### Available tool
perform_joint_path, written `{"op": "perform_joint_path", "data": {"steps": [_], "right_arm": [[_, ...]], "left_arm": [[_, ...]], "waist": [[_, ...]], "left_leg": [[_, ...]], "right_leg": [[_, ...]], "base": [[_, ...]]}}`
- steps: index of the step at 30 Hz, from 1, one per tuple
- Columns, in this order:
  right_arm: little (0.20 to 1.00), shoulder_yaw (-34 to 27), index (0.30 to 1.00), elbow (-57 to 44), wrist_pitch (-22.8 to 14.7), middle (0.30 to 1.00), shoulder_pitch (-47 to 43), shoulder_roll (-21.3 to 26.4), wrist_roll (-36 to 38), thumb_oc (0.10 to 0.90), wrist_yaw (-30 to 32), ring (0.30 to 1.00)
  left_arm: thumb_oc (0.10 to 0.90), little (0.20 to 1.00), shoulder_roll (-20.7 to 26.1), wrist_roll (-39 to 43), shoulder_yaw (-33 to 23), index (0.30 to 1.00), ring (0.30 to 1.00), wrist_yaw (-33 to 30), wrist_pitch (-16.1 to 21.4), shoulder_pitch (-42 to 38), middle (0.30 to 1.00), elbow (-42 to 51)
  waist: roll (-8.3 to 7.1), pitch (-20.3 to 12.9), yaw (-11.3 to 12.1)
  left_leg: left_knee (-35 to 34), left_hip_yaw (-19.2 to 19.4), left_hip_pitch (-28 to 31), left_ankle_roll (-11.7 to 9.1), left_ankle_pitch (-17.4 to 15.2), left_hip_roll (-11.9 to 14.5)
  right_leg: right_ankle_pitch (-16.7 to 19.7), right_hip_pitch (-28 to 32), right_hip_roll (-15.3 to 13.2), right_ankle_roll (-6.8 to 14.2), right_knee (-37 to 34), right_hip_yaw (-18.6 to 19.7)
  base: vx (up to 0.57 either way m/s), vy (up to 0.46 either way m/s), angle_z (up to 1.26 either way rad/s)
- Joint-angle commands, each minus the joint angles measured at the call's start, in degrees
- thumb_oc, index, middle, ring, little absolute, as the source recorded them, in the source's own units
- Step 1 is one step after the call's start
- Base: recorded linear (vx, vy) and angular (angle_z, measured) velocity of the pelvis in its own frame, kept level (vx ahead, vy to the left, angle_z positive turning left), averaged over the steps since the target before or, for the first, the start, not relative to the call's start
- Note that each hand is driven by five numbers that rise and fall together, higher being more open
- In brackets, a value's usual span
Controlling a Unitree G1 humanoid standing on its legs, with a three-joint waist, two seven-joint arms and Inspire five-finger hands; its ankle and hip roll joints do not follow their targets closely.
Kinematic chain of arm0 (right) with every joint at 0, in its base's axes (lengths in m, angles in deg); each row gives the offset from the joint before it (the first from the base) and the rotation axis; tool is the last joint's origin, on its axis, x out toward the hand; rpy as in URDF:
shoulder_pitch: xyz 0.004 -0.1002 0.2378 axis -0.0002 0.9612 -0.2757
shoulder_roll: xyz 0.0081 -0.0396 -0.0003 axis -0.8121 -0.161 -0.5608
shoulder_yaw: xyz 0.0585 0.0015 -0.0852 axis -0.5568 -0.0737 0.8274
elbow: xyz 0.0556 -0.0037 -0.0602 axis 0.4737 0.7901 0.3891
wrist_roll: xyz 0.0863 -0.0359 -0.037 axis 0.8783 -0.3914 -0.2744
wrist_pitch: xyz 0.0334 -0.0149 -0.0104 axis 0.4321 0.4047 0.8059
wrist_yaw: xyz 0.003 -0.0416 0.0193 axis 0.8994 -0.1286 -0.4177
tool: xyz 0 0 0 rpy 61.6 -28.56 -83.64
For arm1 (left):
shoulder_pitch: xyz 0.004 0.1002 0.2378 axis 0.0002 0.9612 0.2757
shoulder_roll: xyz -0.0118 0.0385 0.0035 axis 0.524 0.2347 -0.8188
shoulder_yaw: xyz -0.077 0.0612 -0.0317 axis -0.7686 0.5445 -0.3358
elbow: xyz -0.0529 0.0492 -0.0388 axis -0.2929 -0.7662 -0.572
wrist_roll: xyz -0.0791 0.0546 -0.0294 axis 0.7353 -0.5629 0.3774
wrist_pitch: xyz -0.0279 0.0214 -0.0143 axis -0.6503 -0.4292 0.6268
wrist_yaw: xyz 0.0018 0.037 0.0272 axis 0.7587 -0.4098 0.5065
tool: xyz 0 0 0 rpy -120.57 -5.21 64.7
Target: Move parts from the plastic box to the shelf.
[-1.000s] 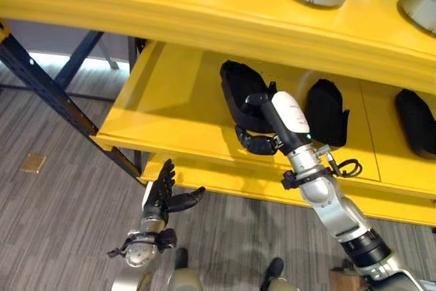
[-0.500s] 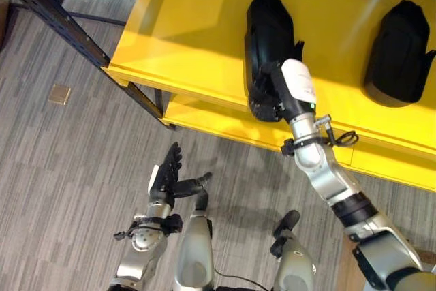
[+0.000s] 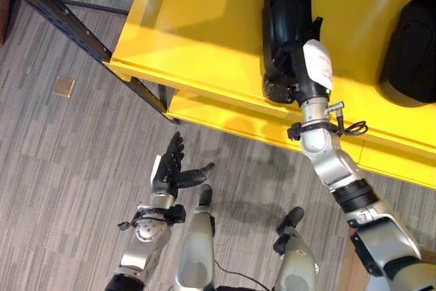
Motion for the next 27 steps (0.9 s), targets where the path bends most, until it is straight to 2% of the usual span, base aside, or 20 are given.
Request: {"op": "perform_joint_path", "data": {"steps": [1,27], "right_arm": [[0.3,-3.53,0.3,-2.61,-2.71,0.3,-8.25,1.03,0.66,0.4,4.98,0.3],[0.3,-4.11,0.3,3.63,-1.97,0.3,-14.17,2.12,3.86,0.4,7.21,0.3]], "left_arm": [[0.9,1.0,1.89,0.01,0.25,1.0,1.0,-0.67,5.54,0.16,1.0,8.74],[0.9,1.0,2.93,1.35,1.03,1.0,1.0,-1.19,6.27,-1.19,1.0,8.91]], "waist": [[0.93,-1.51,0.47],[1.75,-0.97,0.58]], "left_leg": [[-0.45,2.46,2.89,1.52,-5.49,1.76],[0.63,2.12,0.84,1.95,-5.75,1.33]], "right_leg": [[2.18,0.81,-5.11,3.88,1.99,0.8],[2.64,-0.97,-5.34,4.05,2.67,1.3]], "base": [[0.0,0.0,0.0],[0.0,0.0,0.0]]}}
